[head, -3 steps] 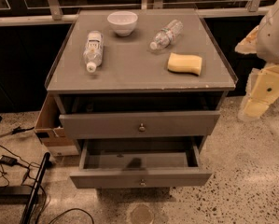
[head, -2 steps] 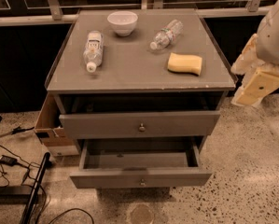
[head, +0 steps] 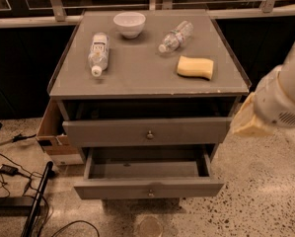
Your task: Close middle drawer
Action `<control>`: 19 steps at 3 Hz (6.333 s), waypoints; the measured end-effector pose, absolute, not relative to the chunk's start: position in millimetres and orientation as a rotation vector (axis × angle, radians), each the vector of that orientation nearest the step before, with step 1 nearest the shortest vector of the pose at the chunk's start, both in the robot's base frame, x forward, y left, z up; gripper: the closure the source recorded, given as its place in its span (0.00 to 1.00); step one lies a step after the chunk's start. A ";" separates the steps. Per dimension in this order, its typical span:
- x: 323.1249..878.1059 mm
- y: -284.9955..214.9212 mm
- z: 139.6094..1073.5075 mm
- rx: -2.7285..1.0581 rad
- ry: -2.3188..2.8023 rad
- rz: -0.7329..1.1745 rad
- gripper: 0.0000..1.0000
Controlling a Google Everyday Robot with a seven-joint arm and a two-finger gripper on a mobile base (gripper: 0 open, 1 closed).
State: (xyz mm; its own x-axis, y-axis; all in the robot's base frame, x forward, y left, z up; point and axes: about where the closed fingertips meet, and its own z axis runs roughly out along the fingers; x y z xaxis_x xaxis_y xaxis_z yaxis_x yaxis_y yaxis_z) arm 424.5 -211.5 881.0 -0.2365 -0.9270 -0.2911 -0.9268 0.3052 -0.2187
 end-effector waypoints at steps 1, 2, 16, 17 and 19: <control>413.5 -200.9 762.4 -1.642 2.233 0.200 1.00; 395.7 -193.3 678.5 -1.647 2.299 0.355 1.00; 464.8 -184.2 377.0 -1.438 1.717 0.227 1.00; 485.9 -177.3 375.7 -1.416 1.635 0.158 1.00; 520.9 -170.0 370.0 -1.364 1.569 0.070 1.00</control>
Offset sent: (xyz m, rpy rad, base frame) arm -0.0488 0.0260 -0.3022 0.2103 0.3616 -0.0049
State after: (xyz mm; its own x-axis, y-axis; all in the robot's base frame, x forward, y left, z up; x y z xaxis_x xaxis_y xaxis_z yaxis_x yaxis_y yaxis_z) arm 520.9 -170.0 370.0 0.1521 -0.7063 -0.6914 -0.7652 0.3586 -0.5347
